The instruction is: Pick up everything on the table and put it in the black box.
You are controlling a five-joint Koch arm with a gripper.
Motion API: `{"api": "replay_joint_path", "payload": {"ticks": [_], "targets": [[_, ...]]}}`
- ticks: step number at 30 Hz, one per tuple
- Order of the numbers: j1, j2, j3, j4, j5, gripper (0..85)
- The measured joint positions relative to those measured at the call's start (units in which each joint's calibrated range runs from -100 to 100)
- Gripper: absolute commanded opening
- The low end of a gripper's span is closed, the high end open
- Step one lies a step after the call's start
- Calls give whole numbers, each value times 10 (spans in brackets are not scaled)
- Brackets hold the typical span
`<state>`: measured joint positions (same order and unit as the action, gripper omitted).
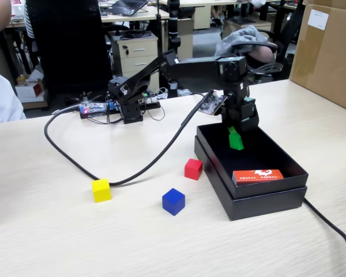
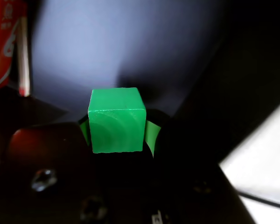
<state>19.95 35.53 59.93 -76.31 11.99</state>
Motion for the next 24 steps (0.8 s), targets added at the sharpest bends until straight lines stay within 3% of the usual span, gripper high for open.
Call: {"api": "replay_joint_path", "payload": {"ticks": [4, 8, 10, 13, 20, 24], "targets": [[0, 23, 0, 6, 0, 253], [0, 25, -6, 8, 0, 290], [0, 22, -14, 8, 0, 392], [0, -21, -45, 10, 1, 396], [0, -338, -121, 5, 1, 398], [-27, -581, -232, 2, -3, 493]]}}
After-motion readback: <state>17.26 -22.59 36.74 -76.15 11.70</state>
